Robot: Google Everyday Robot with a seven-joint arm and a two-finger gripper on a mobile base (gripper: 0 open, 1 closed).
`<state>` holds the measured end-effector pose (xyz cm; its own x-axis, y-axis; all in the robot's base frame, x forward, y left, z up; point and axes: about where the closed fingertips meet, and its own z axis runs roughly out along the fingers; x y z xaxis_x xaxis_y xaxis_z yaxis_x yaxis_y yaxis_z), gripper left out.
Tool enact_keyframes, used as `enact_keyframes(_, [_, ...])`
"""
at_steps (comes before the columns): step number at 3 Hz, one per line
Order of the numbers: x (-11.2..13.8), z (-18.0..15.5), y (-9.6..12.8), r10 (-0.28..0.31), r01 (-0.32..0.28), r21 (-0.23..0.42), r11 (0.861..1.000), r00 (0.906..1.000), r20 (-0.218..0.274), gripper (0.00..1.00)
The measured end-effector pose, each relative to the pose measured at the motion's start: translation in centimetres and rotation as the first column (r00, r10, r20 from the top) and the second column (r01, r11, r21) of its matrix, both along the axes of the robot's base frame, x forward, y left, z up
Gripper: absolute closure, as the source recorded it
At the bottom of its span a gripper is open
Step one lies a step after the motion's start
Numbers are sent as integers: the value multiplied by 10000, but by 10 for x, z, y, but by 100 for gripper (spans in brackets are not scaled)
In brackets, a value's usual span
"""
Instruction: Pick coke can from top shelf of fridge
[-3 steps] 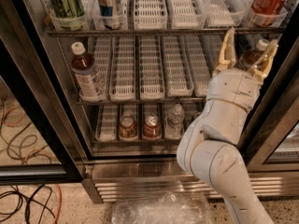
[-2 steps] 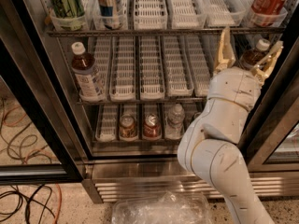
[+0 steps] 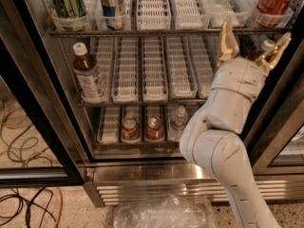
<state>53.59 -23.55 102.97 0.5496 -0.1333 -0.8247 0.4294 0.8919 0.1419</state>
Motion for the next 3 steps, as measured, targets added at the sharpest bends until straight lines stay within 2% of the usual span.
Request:
enact_keyframes(1, [12, 9, -4, -141, 137, 210, 9997, 9998, 160, 25])
enact_keyframes(3, [30, 22, -29, -886, 862, 589, 9945, 9952, 407, 27])
